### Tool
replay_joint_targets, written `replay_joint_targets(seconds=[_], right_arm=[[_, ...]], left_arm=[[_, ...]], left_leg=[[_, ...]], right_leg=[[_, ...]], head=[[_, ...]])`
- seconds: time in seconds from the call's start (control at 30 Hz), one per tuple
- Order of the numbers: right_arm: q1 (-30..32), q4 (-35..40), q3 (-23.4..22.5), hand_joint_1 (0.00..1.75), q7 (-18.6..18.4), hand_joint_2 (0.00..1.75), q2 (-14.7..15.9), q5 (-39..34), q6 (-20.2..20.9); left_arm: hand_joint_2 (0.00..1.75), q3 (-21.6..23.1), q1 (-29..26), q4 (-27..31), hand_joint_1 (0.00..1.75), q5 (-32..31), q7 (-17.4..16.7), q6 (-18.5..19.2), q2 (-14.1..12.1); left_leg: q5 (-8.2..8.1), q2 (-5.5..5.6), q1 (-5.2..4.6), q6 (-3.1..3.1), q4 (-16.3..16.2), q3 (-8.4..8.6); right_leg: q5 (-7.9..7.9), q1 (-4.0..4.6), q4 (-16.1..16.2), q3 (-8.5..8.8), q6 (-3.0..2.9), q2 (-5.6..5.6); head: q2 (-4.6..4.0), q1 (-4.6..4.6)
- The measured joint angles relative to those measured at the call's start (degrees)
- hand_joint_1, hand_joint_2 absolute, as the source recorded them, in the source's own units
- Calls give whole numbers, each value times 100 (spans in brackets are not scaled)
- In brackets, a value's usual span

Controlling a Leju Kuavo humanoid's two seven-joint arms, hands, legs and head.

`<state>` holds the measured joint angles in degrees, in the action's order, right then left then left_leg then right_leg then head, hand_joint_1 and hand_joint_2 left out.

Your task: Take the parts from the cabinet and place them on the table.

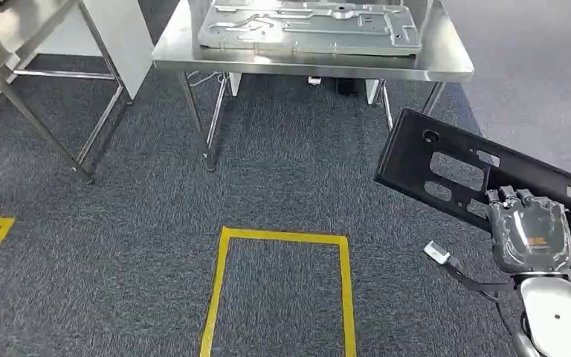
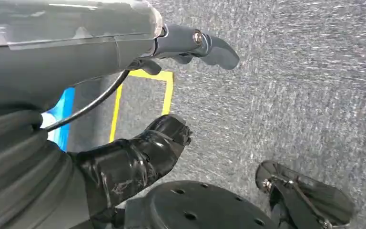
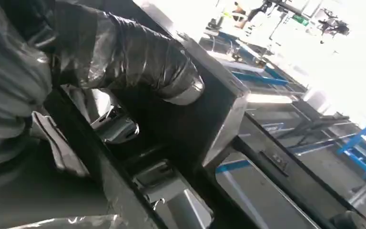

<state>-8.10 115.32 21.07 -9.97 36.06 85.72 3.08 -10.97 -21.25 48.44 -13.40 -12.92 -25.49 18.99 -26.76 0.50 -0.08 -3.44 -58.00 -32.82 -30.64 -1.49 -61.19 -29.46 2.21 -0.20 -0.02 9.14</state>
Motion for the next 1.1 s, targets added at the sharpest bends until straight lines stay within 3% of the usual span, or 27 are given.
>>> replay_joint_targets(seconds=[0.03,0.1,0.13,0.17,0.2,0.23,0.3,0.33,0.37,0.47,0.5,0.53,0.57,0.6,0.63,0.67,0.7,0.73,0.8,0.83,0.87,0.9,0.93,0.97,1.0,1.03,1.1], right_arm=[[-36,-2,20,175,0,175,-11,2,-7],[-63,-24,63,175,-17,175,-52,11,33],[-63,-35,83,175,-26,175,-77,13,72],[-64,-55,118,175,-46,175,-105,13,103],[-75,-77,155,175,-105,175,-120,13,105],[-97,-94,192,175,-177,175,-120,13,105],[-155,-133,247,175,-254,175,-120,15,94],[-188,-164,279,175,-273,175,-125,17,81],[-197,-173,303,175,-277,175,-125,17,74],[-301,-184,383,175,-295,175,-135,17,202],[-355,-184,408,175,-315,175,-140,17,347],[-429,-190,433,175,-330,175,-144,17,446],[-505,-203,474,175,-328,175,-149,17,523],[-533,-223,509,175,-319,175,-153,17,555],[-545,-245,531,175,-315,175,-159,17,573],[-560,-278,560,175,-300,175,-168,17,625],[-603,-323,594,175,-258,175,-175,17,738],[-663,-363,616,175,-210,175,-177,17,816],[-758,-444,658,175,-109,175,-177,17,894],[-794,-477,673,175,-54,175,-179,17,892],[-843,-522,715,175,5,175,-179,17,914],[-921,-551,751,175,52,175,-175,17,999],[-972,-577,804,175,96,175,-164,17,1049],[-1045,-590,839,175,114,175,-118,17,1067],[-1071,-601,841,175,125,175,-83,17,1067],[-1105,-616,844,175,120,175,-44,17,1056],[-1174,-649,865,175,131,175,-2,17,1038]], left_arm=[[175,0,3,-2,0,-7,-2,0,0],[175,-7,5,0,0,-50,-13,2,0],[175,-13,2,0,0,-68,-40,2,0],[175,-28,1,-2,0,-92,-63,4,0],[175,-37,-3,-2,0,-98,-70,4,0],[175,-39,-5,-2,0,-100,-70,4,0],[175,-44,-11,-2,0,-111,-70,4,0],[175,-55,2,-4,0,-114,-70,0,0],[175,-57,27,-4,0,-116,-68,-2,0],[175,-61,23,-2,0,-114,-39,13,-2],[175,-63,23,-2,0,-126,-52,22,-4],[175,-63,23,-2,0,-160,-68,42,-4],[175,-63,27,-2,0,-179,-83,59,-4],[175,-66,29,-2,0,-212,-90,63,-4],[175,-70,28,-2,0,-219,-90,63,-4],[175,-74,24,-2,0,-229,-90,77,-4],[175,-85,14,-4,0,-251,-87,107,-4],[175,-101,7,-4,0,-275,-87,125,-4],[175,-160,10,-4,0,-304,-50,164,-4],[175,-199,11,-9,0,-306,-17,179,-7],[175,-230,15,-13,0,-310,2,190,-11],[175,-236,35,-13,0,-326,18,208,-4],[175,-254,40,-15,0,-339,13,223,-4],[175,-284,53,-17,0,-350,11,225,-2],[175,-304,63,-20,0,-358,9,227,0],[175,-321,75,-22,0,-369,9,227,0],[175,-330,104,-41,0,-365,41,242,0]], left_leg=[[-17,-1,3,-30,17,45],[-90,1,-1,-65,19,111],[-138,10,-4,-71,17,163],[-186,24,-4,-66,16,225],[-244,37,-4,-57,15,305],[-306,46,-3,-43,11,392],[-446,47,-4,5,18,506],[-506,69,-30,44,-4,566],[-546,62,-29,85,16,556],[-544,53,-53,165,6,685],[-494,42,-31,193,-264,585],[-480,21,-25,221,-684,334],[-587,12,-12,248,-1128,11],[-808,6,-2,269,-1480,-281],[-1042,0,5,280,-1679,-493],[-1161,-4,10,283,-1711,-621],[-1119,-5,10,275,-1561,-662],[-914,-5,9,255,-1241,-628],[-74,-6,-15,149,-400,-492],[298,10,-49,106,-286,-504],[66,-14,-94,96,-269,-518],[179,12,-94,38,-248,-448],[161,10,-97,14,-219,-431],[129,21,-86,-32,-193,-294],[121,14,-61,-40,-127,-192],[97,11,-54,-79,-100,-129],[30,16,-51,-99,-98,-71]], right_leg=[[-79,3,-337,-197,10,3],[-392,9,-1140,-764,49,8],[-547,9,-1399,-1010,58,7],[-563,8,-1420,-1127,55,7],[-423,8,-1215,-1131,47,6],[-165,8,-848,-1043,33,5],[689,16,88,-796,-13,-2],[562,72,111,-810,-37,-8],[534,82,94,-789,-74,11],[580,33,151,-646,-170,48],[544,28,199,-559,-217,30],[509,25,214,-511,-261,24],[470,26,215,-484,-278,24],[419,28,216,-443,-281,23],[367,31,216,-391,-281,22],[314,33,215,-324,-279,22],[253,36,215,-240,-276,26],[189,43,215,-151,-267,32],[66,63,217,-2,-249,29],[13,74,206,32,-226,40],[-31,73,211,43,-174,73],[-68,67,220,84,-120,69],[-35,73,131,127,-98,65],[-36,71,104,163,-82,71],[-61,47,-54,110,-67,51],[-72,54,-329,-26,-41,49],[-328,50,-1057,-562,10,51]], head=[[0,0],[0,0],[0,0],[0,-2],[0,0],[0,0],[0,-2],[0,-2],[0,-9],[0,-9],[0,-11],[0,-9],[0,-9],[0,-9],[0,-9],[0,-9],[0,-9],[0,-9],[0,-11],[0,-11],[0,-7],[0,-2],[0,0],[0,0],[0,-2],[0,-4],[0,-6]])
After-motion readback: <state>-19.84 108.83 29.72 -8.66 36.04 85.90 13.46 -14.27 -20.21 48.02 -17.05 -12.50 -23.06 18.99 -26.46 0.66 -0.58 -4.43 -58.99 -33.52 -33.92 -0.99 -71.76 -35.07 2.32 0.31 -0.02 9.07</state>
